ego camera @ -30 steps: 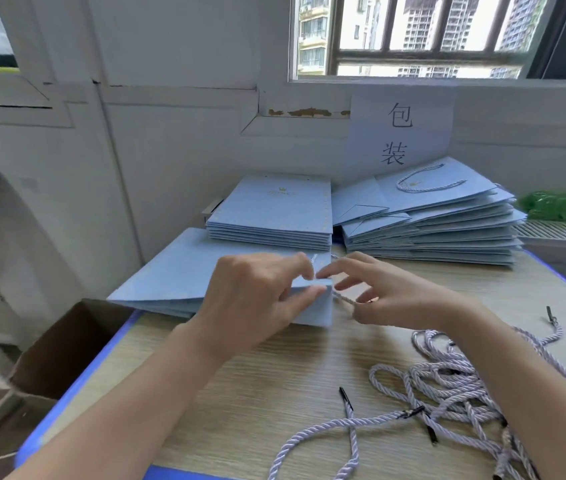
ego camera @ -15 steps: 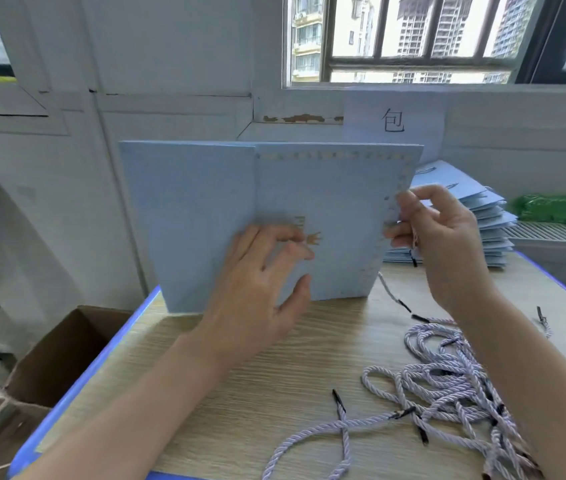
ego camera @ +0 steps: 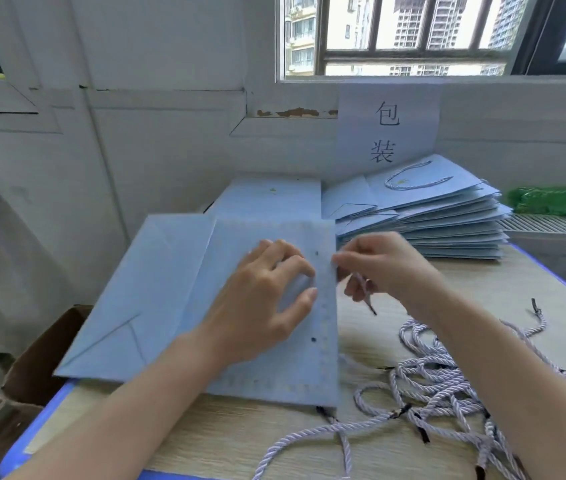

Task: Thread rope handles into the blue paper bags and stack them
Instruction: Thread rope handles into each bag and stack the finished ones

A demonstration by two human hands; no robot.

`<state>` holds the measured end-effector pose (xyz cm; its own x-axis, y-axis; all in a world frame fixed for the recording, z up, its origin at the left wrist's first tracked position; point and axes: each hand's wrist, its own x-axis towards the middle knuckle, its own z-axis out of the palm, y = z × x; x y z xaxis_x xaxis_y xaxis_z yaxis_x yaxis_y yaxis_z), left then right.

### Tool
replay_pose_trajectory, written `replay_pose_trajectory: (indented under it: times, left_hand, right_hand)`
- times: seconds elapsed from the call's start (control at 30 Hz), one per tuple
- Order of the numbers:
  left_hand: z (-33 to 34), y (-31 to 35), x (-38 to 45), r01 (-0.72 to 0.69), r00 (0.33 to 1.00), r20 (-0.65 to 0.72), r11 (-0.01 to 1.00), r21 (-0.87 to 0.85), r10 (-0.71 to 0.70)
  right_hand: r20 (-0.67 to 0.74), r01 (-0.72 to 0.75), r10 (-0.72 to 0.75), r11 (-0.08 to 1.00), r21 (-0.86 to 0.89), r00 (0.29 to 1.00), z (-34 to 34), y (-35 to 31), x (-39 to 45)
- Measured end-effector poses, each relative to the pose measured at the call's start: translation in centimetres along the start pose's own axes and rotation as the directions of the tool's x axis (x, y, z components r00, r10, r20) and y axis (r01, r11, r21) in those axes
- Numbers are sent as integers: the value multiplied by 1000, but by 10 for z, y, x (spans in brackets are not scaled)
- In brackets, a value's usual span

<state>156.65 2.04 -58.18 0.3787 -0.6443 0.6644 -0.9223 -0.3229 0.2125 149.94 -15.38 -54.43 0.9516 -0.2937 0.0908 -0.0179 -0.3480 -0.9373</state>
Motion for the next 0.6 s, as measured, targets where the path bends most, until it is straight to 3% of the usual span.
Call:
replay_pose_trajectory:
  times: [0.07,0.13,0.23,0.43,0.6]
  left_hand:
    - [5,-8,-3,51,987,153,999,5,-51]
    - [8,-13,-6,88,946,310,995,48,-99]
    - [10,-16,-8,130,901,404,987,99,-159]
    - [8,-13,-6,194,871,437,975,111,-223]
    - [6,-9,-5,201,858,456,971,126,-237]
  right_hand:
    - [21,21,-13,895,-446,1000,-2,10,4]
    - [-37,33,-82,718,-695,996,-8,13,7]
    - [-46,-4,-49,638,-770,998,-27,9,7]
    - [80,-127,339,546,-828,937,-63,17,3]
    - [77,-92,311,494,-864,947,-63,17,4]
